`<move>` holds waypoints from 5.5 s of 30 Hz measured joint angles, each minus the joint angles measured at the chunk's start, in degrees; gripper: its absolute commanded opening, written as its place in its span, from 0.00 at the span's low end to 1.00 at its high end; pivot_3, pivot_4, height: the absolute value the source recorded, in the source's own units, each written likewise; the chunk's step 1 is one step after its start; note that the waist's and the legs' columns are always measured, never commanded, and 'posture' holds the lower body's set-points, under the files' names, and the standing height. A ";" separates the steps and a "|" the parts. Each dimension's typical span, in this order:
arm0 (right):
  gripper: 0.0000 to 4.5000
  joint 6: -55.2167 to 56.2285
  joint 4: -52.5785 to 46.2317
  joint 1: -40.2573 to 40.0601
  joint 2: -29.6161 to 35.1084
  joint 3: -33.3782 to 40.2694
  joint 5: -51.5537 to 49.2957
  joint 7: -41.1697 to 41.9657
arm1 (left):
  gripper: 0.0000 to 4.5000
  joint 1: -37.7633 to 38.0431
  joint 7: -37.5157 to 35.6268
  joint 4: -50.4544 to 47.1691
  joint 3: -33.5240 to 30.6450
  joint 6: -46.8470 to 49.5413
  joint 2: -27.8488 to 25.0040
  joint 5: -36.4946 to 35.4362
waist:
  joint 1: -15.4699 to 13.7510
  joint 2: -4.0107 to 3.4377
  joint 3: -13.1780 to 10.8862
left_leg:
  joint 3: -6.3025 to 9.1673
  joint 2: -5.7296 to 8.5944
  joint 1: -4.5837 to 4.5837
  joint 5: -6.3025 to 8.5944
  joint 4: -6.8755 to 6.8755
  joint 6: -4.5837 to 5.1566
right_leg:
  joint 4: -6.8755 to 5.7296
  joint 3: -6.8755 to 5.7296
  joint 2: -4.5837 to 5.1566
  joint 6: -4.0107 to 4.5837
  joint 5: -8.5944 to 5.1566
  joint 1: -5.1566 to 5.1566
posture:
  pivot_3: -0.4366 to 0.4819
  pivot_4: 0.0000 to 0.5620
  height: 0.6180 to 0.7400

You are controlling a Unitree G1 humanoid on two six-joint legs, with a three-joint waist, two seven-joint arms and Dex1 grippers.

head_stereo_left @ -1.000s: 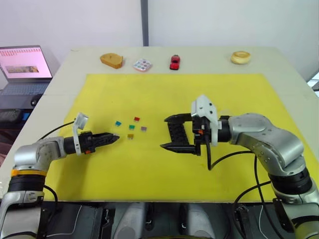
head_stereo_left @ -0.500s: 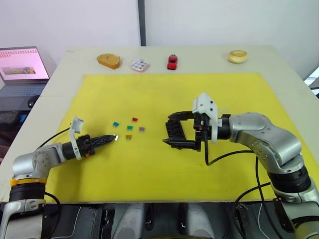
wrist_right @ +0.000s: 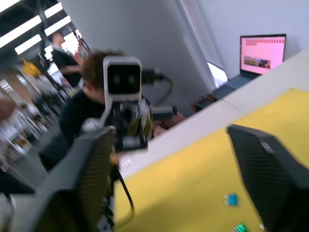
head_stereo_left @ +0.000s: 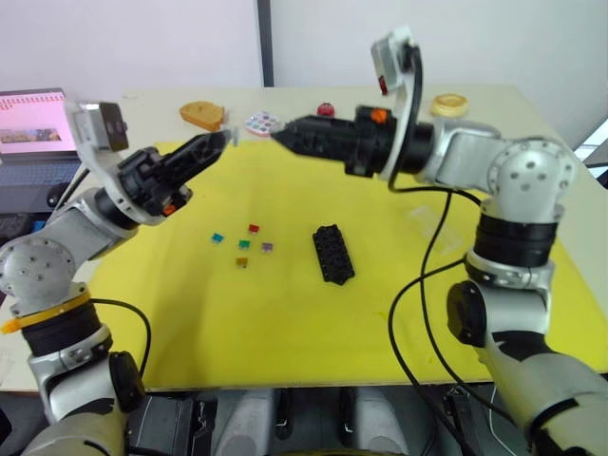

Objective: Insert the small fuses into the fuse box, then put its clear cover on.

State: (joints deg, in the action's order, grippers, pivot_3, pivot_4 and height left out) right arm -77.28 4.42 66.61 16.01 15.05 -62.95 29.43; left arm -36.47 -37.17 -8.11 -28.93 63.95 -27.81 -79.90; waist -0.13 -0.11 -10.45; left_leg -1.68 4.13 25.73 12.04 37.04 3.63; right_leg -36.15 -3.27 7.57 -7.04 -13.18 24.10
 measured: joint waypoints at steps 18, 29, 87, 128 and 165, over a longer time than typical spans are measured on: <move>0.27 -1.54 0.45 1.76 -1.28 -0.59 -2.06 -3.68 | 0.00 -2.01 -1.96 2.17 4.97 -3.60 -2.71 -1.10 | 0.90 0.00 0.00 | 0.00 -0.01 0.01 -0.01 -0.03 0.04 | 0.02 0.02 -0.21 0.00 0.00 0.01 | 0.48 0.27 1.00; 0.27 -1.53 0.44 1.68 -1.28 -0.59 -2.52 -4.46 | 0.00 -2.19 -2.62 3.05 5.88 -4.74 -3.09 -1.04 | 0.90 0.00 0.00 | 0.00 -0.01 0.01 -0.01 -0.04 0.03 | 0.03 0.04 -0.19 0.01 -0.01 0.04 | 0.48 0.27 1.00; 0.00 8.85 -7.32 -4.34 -0.56 -3.26 -0.05 -1.13 | 0.80 -2.27 -3.88 4.20 7.29 -5.80 -9.19 1.99 | 0.79 0.04 0.02 | 0.07 -0.01 0.03 0.26 -0.13 0.19 | 0.15 0.03 -0.13 0.00 -0.01 0.27 | 0.48 0.27 1.00; 0.00 73.09 16.81 -32.37 13.34 -21.54 38.24 58.86 | 0.90 24.91 -21.22 -19.23 29.37 -23.46 -19.49 37.34 | 0.74 0.01 -0.06 | -0.10 -0.06 -0.26 0.19 -0.78 0.05 | 0.72 0.17 -0.02 0.08 0.03 0.22 | 0.48 0.27 1.00; 0.00 90.13 23.41 -32.03 11.93 -22.70 44.01 62.19 | 0.90 25.36 -17.81 -20.92 28.05 -20.94 -18.54 36.04 | 0.78 0.02 -0.03 | -0.05 -0.06 -0.41 -0.08 -0.75 -0.39 | 0.66 0.14 -0.09 0.06 0.04 0.04 | 0.48 0.27 1.00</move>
State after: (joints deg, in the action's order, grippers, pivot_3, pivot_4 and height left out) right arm 12.84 27.83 34.58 27.93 -7.65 -18.94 91.62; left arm -11.12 -54.97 -29.02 -0.88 43.01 -46.35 -43.86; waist 0.65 -0.09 -10.49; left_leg -1.73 4.07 25.33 11.96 36.29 3.24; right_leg -35.49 -3.13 7.47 -6.97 -13.14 24.15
